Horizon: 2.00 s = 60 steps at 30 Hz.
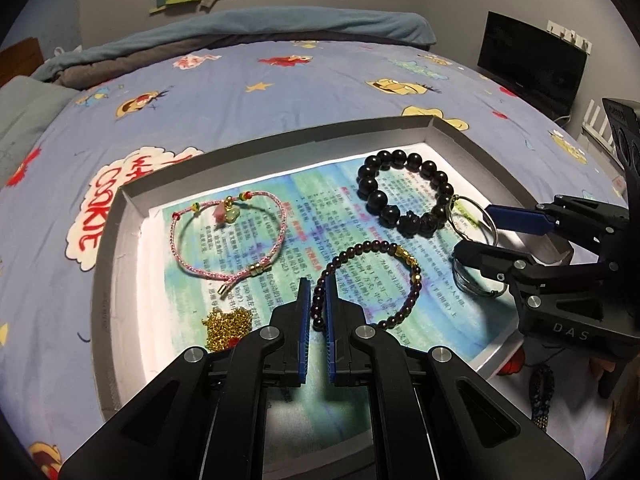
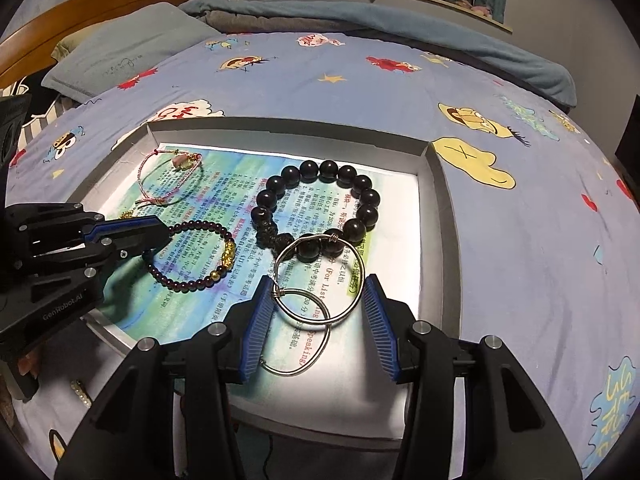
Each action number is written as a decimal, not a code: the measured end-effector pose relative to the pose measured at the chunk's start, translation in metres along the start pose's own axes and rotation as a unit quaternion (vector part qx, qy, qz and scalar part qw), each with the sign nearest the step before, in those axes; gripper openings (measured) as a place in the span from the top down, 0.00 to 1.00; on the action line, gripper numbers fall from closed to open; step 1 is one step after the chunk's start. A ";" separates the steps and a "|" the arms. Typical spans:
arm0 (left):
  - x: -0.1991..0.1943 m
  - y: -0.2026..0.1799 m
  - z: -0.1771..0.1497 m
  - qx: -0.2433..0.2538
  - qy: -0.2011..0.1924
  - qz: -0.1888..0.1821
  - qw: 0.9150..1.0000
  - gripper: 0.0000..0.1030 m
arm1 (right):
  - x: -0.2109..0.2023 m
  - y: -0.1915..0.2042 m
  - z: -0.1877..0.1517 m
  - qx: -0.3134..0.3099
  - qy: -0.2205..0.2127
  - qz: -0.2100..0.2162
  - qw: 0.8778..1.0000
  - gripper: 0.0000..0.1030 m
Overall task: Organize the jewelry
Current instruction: 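Lower the bracelet and hoop onto the tray paper and open both tools, then withdraw both open tools from the tray toward the remaining jewelry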
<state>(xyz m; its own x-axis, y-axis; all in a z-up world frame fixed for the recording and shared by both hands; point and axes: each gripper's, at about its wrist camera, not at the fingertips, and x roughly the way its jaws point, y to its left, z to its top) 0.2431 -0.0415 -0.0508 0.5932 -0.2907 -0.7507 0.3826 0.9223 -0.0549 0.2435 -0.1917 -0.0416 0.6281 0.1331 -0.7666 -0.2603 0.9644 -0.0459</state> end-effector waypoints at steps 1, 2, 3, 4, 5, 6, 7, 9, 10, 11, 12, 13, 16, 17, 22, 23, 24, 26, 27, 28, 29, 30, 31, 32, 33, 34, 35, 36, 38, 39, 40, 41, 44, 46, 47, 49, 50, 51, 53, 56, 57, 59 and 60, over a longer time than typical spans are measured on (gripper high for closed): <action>0.000 0.000 0.000 0.001 -0.001 0.000 1.000 0.94 | 0.000 0.000 0.000 0.000 -0.001 0.000 1.000 0.55; -0.001 -0.001 0.000 0.002 -0.001 0.001 1.000 0.94 | -0.001 0.000 0.000 0.000 -0.001 0.000 1.000 0.55; -0.001 -0.001 -0.001 0.004 -0.001 0.003 1.000 0.94 | -0.001 0.000 -0.001 0.001 -0.002 -0.001 1.000 0.55; -0.002 -0.001 -0.001 0.005 -0.002 0.005 1.000 0.94 | -0.002 -0.001 -0.001 0.002 -0.003 -0.001 1.000 0.55; -0.003 -0.001 -0.002 0.006 -0.003 0.006 1.000 0.93 | -0.002 -0.001 -0.001 0.002 -0.004 -0.001 1.000 0.55; -0.004 0.000 -0.002 0.007 -0.003 0.007 1.000 0.91 | -0.003 -0.001 -0.001 0.002 -0.004 0.000 1.000 0.55; -0.004 0.000 -0.003 0.007 -0.004 0.007 1.000 0.87 | -0.003 -0.002 -0.002 0.003 -0.004 0.001 1.000 0.55; -0.006 0.000 -0.002 0.009 -0.006 0.006 1.000 0.81 | -0.003 -0.002 -0.002 0.003 -0.004 0.002 1.000 0.55; -0.006 0.000 -0.002 0.010 -0.006 0.007 1.000 0.81 | -0.004 -0.002 -0.002 0.003 -0.003 0.002 1.000 0.55; -0.006 -0.001 -0.002 0.012 -0.006 0.008 1.000 0.81 | -0.004 -0.002 -0.002 0.003 -0.003 0.001 1.000 0.55; -0.006 -0.002 -0.002 0.014 -0.006 0.009 1.000 0.81 | -0.004 -0.002 -0.002 0.003 -0.003 0.001 1.000 0.55; -0.007 -0.003 -0.002 0.016 -0.008 0.011 1.000 0.81 | -0.005 -0.003 -0.003 0.004 -0.003 0.000 1.000 0.55; -0.009 -0.003 -0.002 0.017 -0.011 0.013 1.000 0.77 | -0.007 -0.004 -0.004 0.006 -0.006 -0.002 1.000 0.53; -0.010 -0.002 -0.002 0.015 -0.013 0.012 1.000 0.77 | -0.008 -0.004 -0.003 0.007 -0.007 -0.001 1.000 0.51; -0.025 -0.001 -0.004 0.006 -0.031 0.006 0.999 0.59 | -0.022 -0.004 -0.007 0.008 -0.030 0.003 1.000 0.39; -0.029 -0.001 -0.005 0.006 -0.037 0.007 0.999 0.55 | -0.027 -0.005 -0.009 0.007 -0.038 0.004 0.999 0.38; -0.032 -0.002 -0.005 0.007 -0.041 0.008 0.999 0.53 | -0.032 -0.005 -0.010 0.008 -0.044 0.004 0.999 0.36; -0.041 -0.002 -0.007 0.010 -0.052 0.012 0.998 0.42 | -0.042 -0.007 -0.014 0.012 -0.056 0.003 0.998 0.29; -0.044 -0.001 -0.008 0.010 -0.057 0.015 0.998 0.38 | -0.049 -0.010 -0.016 0.016 -0.063 0.002 0.998 0.24; -0.048 -0.001 -0.009 0.008 -0.063 0.018 0.998 0.31 | -0.056 -0.012 -0.018 0.021 -0.071 -0.002 0.997 0.22; -0.051 0.000 -0.010 0.007 -0.066 0.020 0.998 0.24 | -0.063 -0.015 -0.021 0.028 -0.078 -0.008 0.997 0.18; -0.056 0.001 -0.010 0.005 -0.071 0.023 0.997 0.22 | -0.069 -0.019 -0.023 0.034 -0.085 -0.014 0.996 0.14; -0.060 0.002 -0.011 0.002 -0.074 0.026 0.997 0.20 | -0.075 -0.022 -0.026 0.039 -0.091 -0.017 0.995 0.11; -0.065 0.004 -0.012 -0.002 -0.078 0.027 0.997 0.16 | -0.084 -0.027 -0.031 0.050 -0.102 -0.021 0.993 0.06; -0.069 0.005 -0.013 -0.005 -0.080 0.028 0.996 0.14 | -0.090 -0.031 -0.033 0.056 -0.108 -0.023 0.992 0.06; -0.074 0.006 -0.015 -0.009 -0.083 0.029 0.996 0.12 | -0.098 -0.037 -0.038 0.068 -0.115 -0.027 0.991 0.05; -0.078 0.007 -0.016 -0.012 -0.086 0.029 0.996 0.11 | -0.104 -0.042 -0.041 0.076 -0.119 -0.033 0.989 0.05; -0.083 0.008 -0.018 -0.013 -0.089 0.030 0.995 0.11 | -0.109 -0.046 -0.044 0.083 -0.123 -0.038 0.988 0.05; -0.095 0.008 -0.024 -0.010 -0.095 0.038 0.995 0.09 | -0.122 -0.056 -0.054 0.101 -0.133 -0.052 0.985 0.05; -0.099 0.008 -0.026 -0.009 -0.097 0.041 0.994 0.09 | -0.125 -0.060 -0.058 0.106 -0.135 -0.056 0.984 0.05; -0.105 0.008 -0.030 -0.007 -0.100 0.045 0.994 0.09 | -0.129 -0.063 -0.062 0.113 -0.137 -0.061 0.982 0.05; -0.112 0.009 -0.035 -0.008 -0.102 0.049 0.994 0.09 | -0.135 -0.067 -0.069 0.123 -0.140 -0.066 0.980 0.05; -0.126 0.013 -0.049 -0.018 -0.105 0.047 0.993 0.08 | -0.144 -0.071 -0.083 0.136 -0.141 -0.076 0.978 0.05; -0.135 0.016 -0.063 -0.027 -0.100 0.047 0.993 0.08 | -0.150 -0.072 -0.093 0.141 -0.140 -0.087 0.976 0.05; -0.137 0.016 -0.067 -0.028 -0.098 0.050 0.994 0.08 | -0.152 -0.072 -0.097 0.142 -0.140 -0.090 0.976 0.05; -0.145 0.016 -0.081 -0.027 -0.096 0.066 0.993 0.08 | -0.155 -0.070 -0.103 0.144 -0.137 -0.092 0.976 0.05; -0.147 0.016 -0.085 -0.027 -0.095 0.068 0.993 0.08 | -0.156 -0.069 -0.105 0.143 -0.135 -0.092 0.976 0.05; -0.151 0.015 -0.092 -0.027 -0.094 0.067 0.993 0.08 | -0.157 -0.067 -0.108 0.142 -0.133 -0.093 0.976 0.05; -0.155 0.014 -0.100 -0.028 -0.091 0.065 0.993 0.08 | -0.159 -0.061 -0.113 0.136 -0.128 -0.094 0.978 0.05; -0.164 0.011 -0.116 -0.029 -0.087 0.067 0.994 0.08 | -0.164 -0.053 -0.121 0.126 -0.122 -0.095 0.980 0.05; -0.166 0.010 -0.120 -0.032 -0.086 0.064 0.994 0.08 | -0.165 -0.050 -0.123 0.125 -0.122 -0.094 0.980 0.05; -0.170 0.009 -0.128 -0.040 -0.084 0.054 0.994 0.08 | -0.166 -0.045 -0.127 0.125 -0.122 -0.090 0.981 0.05; -0.171 0.007 -0.133 -0.042 -0.084 0.051 0.994 0.08 | -0.166 -0.043 -0.129 0.124 -0.121 -0.088 0.981 0.05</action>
<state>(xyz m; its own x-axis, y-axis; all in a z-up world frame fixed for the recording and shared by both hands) 0.0501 0.0484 -0.0099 0.7390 -0.2269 -0.6343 0.2584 0.9650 -0.0442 0.0561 -0.2846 0.0050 0.8109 -0.0180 -0.5850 0.0340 0.9993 0.0164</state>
